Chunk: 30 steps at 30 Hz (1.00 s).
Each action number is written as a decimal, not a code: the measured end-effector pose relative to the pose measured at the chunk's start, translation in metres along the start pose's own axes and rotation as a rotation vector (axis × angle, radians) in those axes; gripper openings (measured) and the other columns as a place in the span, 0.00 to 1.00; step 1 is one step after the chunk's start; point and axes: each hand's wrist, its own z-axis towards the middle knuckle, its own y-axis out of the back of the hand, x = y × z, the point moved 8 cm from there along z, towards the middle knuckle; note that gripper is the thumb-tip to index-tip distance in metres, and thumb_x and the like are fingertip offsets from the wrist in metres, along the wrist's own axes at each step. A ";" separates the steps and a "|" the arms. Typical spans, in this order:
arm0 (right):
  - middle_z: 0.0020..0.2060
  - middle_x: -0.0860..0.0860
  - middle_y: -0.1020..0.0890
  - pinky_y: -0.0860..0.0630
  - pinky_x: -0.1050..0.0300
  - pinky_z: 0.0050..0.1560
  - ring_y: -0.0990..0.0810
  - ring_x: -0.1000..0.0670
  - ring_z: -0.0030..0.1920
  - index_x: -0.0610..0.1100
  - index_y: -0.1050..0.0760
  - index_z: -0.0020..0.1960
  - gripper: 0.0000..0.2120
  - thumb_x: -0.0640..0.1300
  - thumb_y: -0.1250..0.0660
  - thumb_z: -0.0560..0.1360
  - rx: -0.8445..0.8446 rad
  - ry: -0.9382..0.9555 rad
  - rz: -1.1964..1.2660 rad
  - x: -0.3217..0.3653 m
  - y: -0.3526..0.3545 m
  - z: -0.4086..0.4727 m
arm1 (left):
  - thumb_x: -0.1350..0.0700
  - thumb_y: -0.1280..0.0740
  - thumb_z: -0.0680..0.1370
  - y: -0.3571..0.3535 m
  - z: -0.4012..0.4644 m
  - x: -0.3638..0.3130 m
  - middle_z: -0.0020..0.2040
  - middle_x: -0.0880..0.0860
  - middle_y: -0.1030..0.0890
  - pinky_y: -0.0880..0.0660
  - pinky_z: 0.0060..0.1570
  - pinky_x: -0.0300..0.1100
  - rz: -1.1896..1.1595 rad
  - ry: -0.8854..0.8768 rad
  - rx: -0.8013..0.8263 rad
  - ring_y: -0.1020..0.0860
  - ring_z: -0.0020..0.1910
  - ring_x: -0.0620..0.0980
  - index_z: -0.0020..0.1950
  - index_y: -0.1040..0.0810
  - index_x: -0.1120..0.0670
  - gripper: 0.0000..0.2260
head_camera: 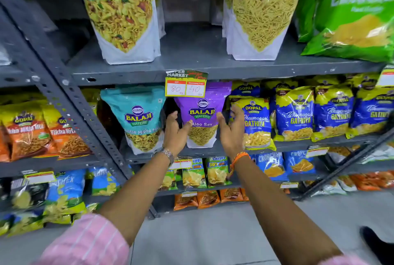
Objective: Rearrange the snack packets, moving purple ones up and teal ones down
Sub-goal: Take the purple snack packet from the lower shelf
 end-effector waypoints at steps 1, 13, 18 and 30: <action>0.71 0.43 0.28 0.27 0.54 0.69 0.29 0.46 0.69 0.40 0.36 0.74 0.30 0.47 0.30 0.77 0.058 -0.062 0.030 -0.010 -0.006 0.006 | 0.51 0.30 0.80 -0.005 0.008 0.000 0.80 0.57 0.34 0.35 0.77 0.53 -0.020 0.025 0.003 0.33 0.79 0.56 0.81 0.39 0.57 0.33; 0.55 0.42 0.17 0.16 0.56 0.49 0.15 0.53 0.50 0.33 0.28 0.65 0.20 0.35 0.28 0.75 0.460 -0.177 0.101 -0.054 -0.044 0.063 | 0.61 0.33 0.82 -0.026 0.052 -0.001 0.62 0.53 0.20 0.16 0.51 0.36 -0.165 0.016 0.065 0.17 0.48 0.29 0.77 0.36 0.61 0.25; 0.54 0.40 0.16 0.16 0.61 0.46 0.14 0.58 0.47 0.32 0.24 0.61 0.16 0.34 0.29 0.75 0.451 -0.146 0.117 -0.053 -0.036 0.060 | 0.62 0.32 0.81 -0.027 0.042 -0.003 0.63 0.55 0.20 0.18 0.47 0.33 -0.177 -0.032 0.039 0.16 0.50 0.32 0.76 0.34 0.60 0.24; 0.56 0.40 0.14 0.16 0.46 0.54 0.14 0.43 0.57 0.40 0.21 0.59 0.12 0.38 0.29 0.76 0.460 -0.214 0.129 -0.037 0.017 -0.017 | 0.43 0.28 0.74 -0.020 -0.053 -0.001 0.63 0.55 0.15 0.17 0.59 0.57 -0.229 -0.053 0.010 0.15 0.60 0.51 0.69 0.26 0.56 0.28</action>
